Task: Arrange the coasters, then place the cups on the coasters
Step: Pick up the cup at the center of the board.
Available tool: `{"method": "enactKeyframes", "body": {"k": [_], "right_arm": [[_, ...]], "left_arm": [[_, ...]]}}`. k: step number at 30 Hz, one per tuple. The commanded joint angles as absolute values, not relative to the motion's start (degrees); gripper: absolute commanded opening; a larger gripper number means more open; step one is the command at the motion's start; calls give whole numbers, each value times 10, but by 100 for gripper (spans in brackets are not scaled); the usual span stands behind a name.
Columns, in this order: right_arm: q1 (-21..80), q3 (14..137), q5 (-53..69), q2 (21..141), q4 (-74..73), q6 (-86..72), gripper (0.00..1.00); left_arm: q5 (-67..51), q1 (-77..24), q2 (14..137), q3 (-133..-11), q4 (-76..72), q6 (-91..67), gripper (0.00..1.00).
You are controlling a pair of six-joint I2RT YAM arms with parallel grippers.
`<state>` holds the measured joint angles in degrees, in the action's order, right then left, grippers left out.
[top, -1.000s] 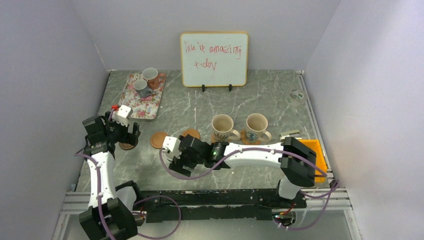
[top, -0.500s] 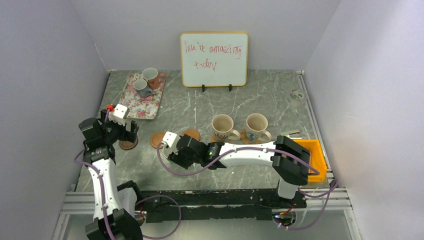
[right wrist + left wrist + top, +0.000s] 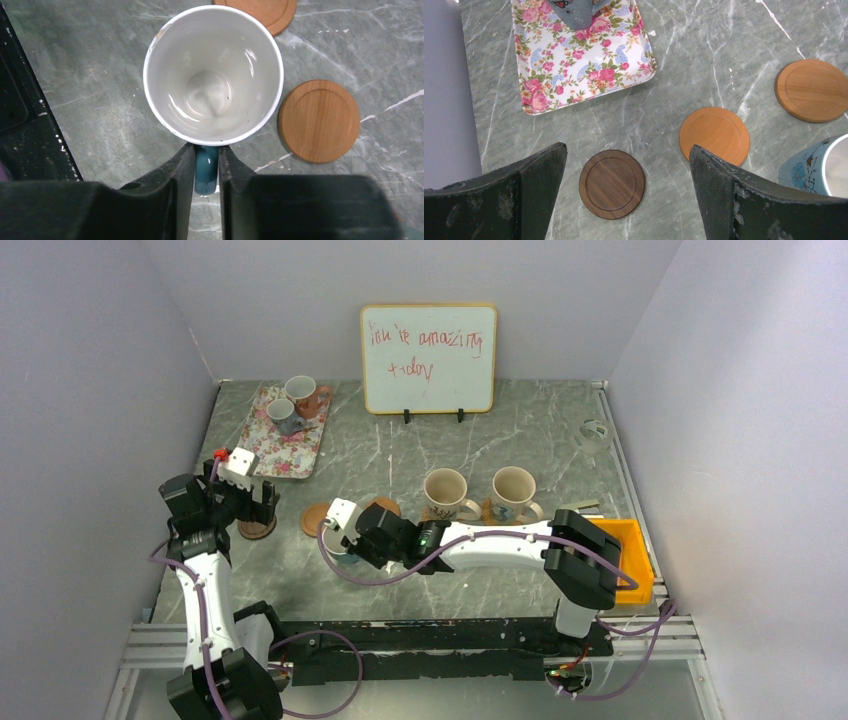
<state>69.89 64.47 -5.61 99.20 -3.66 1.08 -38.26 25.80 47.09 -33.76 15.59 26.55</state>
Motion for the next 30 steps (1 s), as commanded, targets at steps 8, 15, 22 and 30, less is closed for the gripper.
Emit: {"method": "enactKeyframes", "body": {"k": [8, 15, 22, 30], "right_arm": [[692, 646, -19, 1006, -17, 15, 22], [690, 645, -27, 983, -11, 30, 0], [661, 638, -19, 940, -2, 28, 0], [637, 631, -23, 914, 15, 23, 0]], "left_arm": [[-391, 261, 458, -317, 133, 277, 97], [-405, 261, 448, -300, 130, 273, 97], [-424, 261, 443, -290, 129, 278, 97], [-431, 261, 449, -287, 128, 282, 97]]}}
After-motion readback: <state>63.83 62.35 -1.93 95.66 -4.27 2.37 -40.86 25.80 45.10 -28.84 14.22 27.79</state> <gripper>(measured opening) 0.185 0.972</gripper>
